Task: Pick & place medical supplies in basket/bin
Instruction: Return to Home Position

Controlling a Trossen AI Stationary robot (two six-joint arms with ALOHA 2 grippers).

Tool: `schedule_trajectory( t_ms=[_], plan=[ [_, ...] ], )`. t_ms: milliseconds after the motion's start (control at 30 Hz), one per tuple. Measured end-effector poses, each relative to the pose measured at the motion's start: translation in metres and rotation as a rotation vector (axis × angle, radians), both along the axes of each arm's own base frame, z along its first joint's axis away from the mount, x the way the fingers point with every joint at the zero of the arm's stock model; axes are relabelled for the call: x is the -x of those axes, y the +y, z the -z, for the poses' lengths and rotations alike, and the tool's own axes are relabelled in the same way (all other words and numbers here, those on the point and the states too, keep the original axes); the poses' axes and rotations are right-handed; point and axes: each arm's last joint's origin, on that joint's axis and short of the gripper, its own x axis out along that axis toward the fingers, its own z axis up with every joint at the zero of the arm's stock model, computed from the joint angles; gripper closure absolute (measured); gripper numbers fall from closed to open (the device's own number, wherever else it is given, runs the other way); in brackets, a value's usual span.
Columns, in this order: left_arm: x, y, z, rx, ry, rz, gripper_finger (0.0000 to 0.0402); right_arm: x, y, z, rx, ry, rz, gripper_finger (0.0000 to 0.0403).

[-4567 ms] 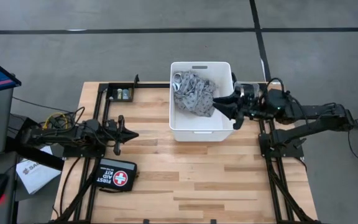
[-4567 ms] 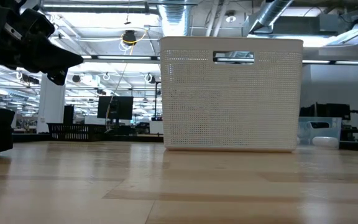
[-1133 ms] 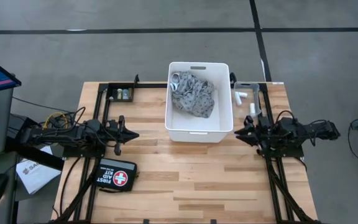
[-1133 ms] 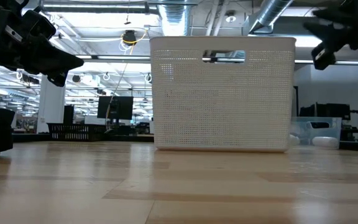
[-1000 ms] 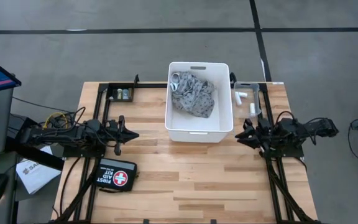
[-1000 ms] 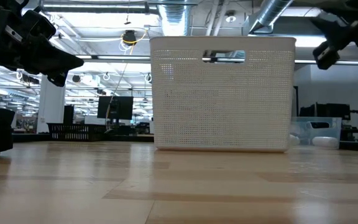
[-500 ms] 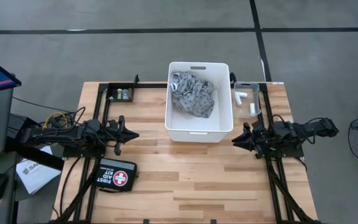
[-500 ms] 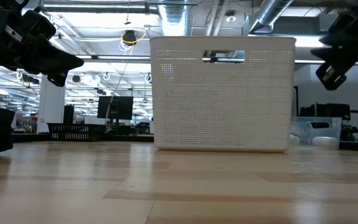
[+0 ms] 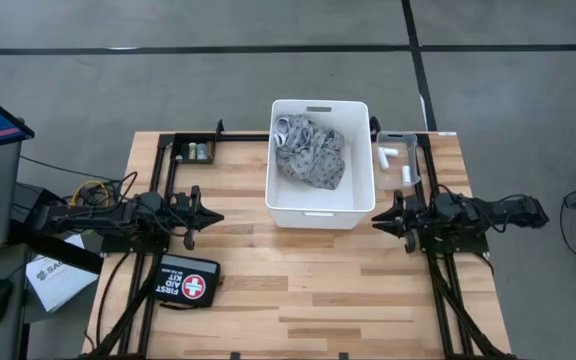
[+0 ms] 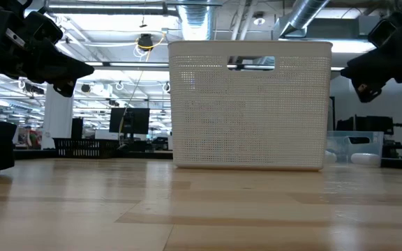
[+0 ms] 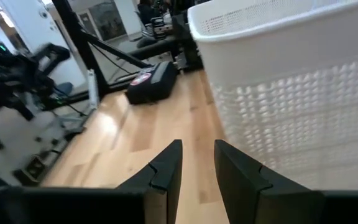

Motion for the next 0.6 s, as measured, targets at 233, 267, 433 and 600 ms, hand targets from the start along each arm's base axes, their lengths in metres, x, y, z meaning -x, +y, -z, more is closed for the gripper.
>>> schedule_trajectory(
  t_ms=[233, 267, 433, 600],
  plan=[
    [0.0, 0.0, 0.0, 0.0, 0.0, 0.0, 0.0401, -0.0003, -0.0053, 0.0001, 0.108, 0.0, 0.043, 0.0312],
    [0.0, 0.0, 0.0, 0.0, 0.0, 0.0, 0.0401, -0.0004, -0.0061, 0.0001, 0.108, 0.0, 0.053, 0.0312],
    [0.0, 0.0, -0.0001, 0.0, 0.0, 0.0, 0.0401, -0.0004, -0.0084, 0.0001, 0.108, 0.001, 0.079, 0.0312],
    [0.0, 0.0, -0.0001, 0.0, 0.0, 0.0, 0.0401, -0.0004, -0.0084, 0.0, 0.108, 0.001, 0.079, 0.0312]
  ],
)
